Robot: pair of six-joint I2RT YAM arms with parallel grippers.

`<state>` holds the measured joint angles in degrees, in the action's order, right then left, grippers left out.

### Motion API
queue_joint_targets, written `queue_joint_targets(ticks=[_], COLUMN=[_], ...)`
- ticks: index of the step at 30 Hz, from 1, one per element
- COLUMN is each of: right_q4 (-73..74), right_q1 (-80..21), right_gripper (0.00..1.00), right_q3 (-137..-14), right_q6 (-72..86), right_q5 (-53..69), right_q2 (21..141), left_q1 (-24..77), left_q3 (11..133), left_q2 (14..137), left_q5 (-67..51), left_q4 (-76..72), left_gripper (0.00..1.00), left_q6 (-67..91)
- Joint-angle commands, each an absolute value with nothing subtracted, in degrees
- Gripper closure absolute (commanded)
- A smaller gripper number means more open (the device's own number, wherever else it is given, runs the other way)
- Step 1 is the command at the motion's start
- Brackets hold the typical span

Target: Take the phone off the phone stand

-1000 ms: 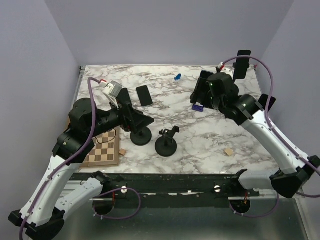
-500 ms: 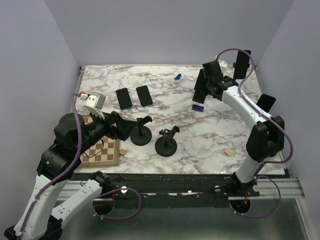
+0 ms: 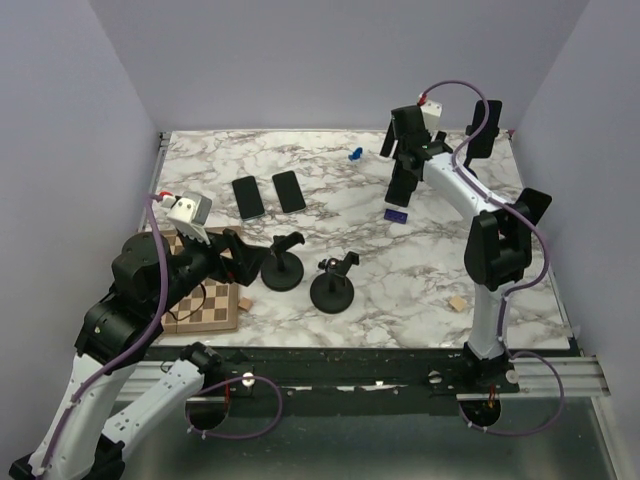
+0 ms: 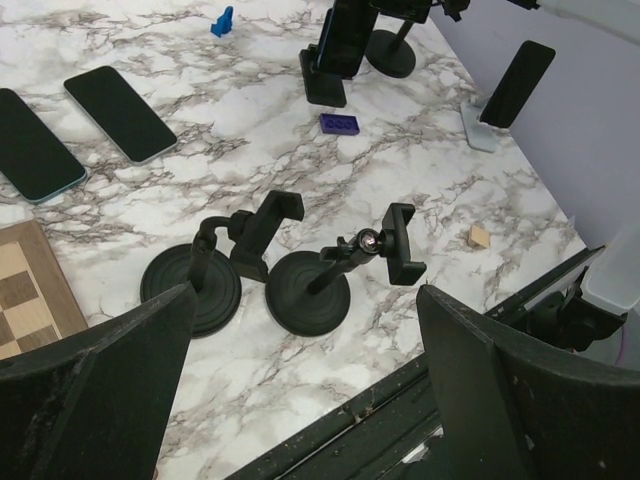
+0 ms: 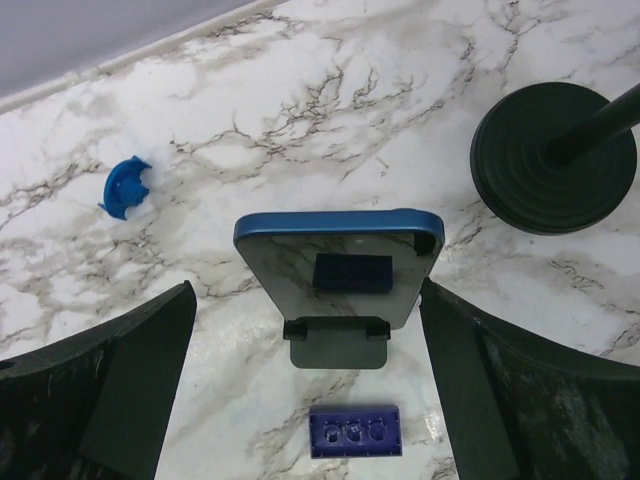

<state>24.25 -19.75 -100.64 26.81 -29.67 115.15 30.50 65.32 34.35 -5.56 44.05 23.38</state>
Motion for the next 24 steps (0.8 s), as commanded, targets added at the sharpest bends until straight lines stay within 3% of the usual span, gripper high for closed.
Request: queue_joint_targets(ticks=[1, 13, 19, 24], right_q4=[23.2, 22.4, 19.8, 14.8], right_q1=[-19.3, -18.2, -18.0, -15.7], right_gripper=[0.01, 0.02, 0.01, 0.02], right_q3=[-104.2, -104.3, -100.9, -95.8], right_q6=[29.4, 26.9, 21.1, 15.8], right_q5=[-36.0, -37.2, -32.7, -22.1], right_q2=[118.7, 119.3, 117.0, 114.4], left_q1=[30.5, 30.5, 30.5, 30.5], left_q3=[64.6, 65.1, 64.5, 64.1], left_q2=[34.1, 34.9, 35.0, 35.2], left_q5=[-5.3, -5.9, -7.0, -8.0], left_q4=[43.6, 43.2, 42.4, 41.6], left_gripper=[0.01, 0.01, 0.02, 0.01], left_q6=[23.1, 22.5, 23.1, 23.6])
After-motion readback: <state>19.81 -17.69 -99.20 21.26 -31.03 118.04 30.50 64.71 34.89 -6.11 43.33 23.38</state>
